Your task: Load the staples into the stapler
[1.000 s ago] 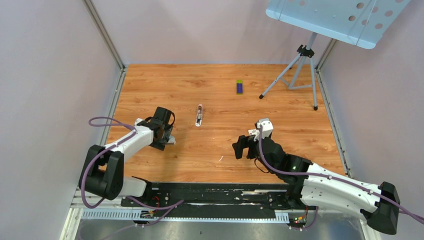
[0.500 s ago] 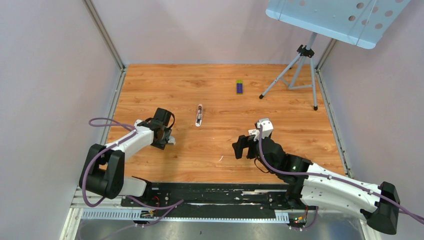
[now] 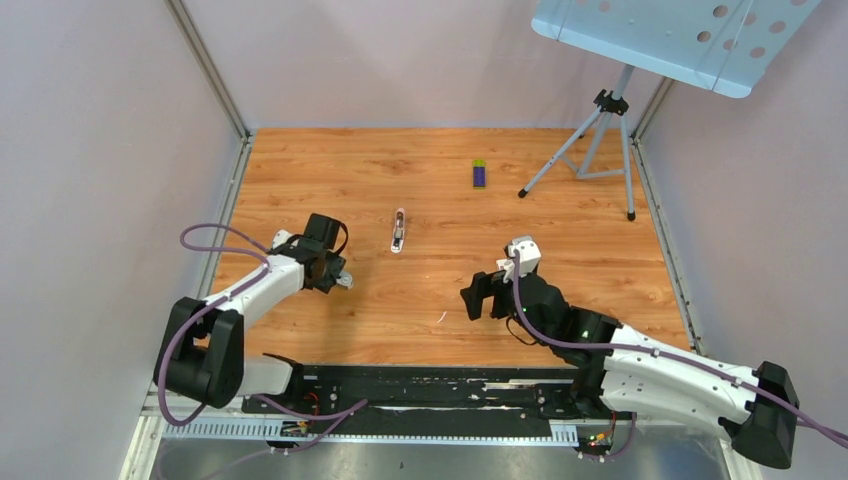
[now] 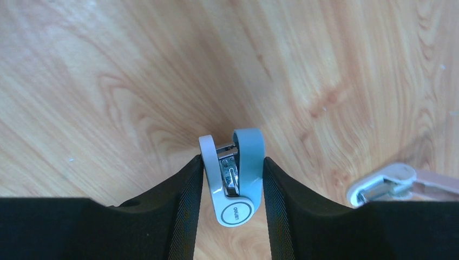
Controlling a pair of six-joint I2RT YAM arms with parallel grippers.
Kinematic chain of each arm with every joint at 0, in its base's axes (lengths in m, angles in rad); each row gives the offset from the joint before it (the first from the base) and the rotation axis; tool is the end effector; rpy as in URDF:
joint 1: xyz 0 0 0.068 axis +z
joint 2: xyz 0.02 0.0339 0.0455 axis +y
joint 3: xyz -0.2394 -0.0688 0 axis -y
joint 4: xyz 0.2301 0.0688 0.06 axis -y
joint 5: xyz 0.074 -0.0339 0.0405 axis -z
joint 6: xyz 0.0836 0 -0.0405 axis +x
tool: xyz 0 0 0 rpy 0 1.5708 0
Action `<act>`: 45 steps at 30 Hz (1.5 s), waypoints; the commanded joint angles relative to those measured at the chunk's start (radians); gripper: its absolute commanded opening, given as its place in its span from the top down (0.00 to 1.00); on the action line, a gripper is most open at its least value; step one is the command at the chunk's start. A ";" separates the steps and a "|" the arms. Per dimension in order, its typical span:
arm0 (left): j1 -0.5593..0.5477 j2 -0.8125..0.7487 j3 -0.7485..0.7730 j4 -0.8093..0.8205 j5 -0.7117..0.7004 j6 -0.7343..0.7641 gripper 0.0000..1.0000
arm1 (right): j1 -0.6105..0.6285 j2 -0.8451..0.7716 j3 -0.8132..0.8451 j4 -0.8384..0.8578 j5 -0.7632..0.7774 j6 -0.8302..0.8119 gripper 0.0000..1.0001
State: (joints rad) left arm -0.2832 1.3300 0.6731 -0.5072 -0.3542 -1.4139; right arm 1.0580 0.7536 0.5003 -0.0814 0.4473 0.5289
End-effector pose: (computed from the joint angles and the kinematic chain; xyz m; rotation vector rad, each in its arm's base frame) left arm 0.2405 -0.0398 0.1130 -1.4797 2.1525 -0.0950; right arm 0.1416 0.1777 0.2287 -0.2004 1.9154 0.6601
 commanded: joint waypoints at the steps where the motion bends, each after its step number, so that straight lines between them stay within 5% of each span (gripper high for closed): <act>1: 0.006 -0.061 -0.005 0.102 0.091 0.168 0.57 | -0.061 0.038 0.030 0.033 -0.134 -0.112 0.00; 13: -0.094 -0.193 -0.013 0.246 0.347 0.338 0.60 | -0.128 0.304 0.087 0.343 -0.513 0.021 0.18; 29: -0.350 -0.253 0.037 0.283 0.357 0.290 0.61 | -0.126 0.508 0.167 0.453 -0.510 0.178 0.32; 45: -0.424 -0.243 0.067 0.339 0.332 0.259 0.62 | -0.125 0.550 0.166 0.482 -0.511 0.235 0.50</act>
State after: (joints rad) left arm -0.6968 1.0874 0.7143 -0.2211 -0.0185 -1.1378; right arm 0.9401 1.2934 0.6468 0.3740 -0.0574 0.7452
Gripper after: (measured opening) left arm 0.417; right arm 0.542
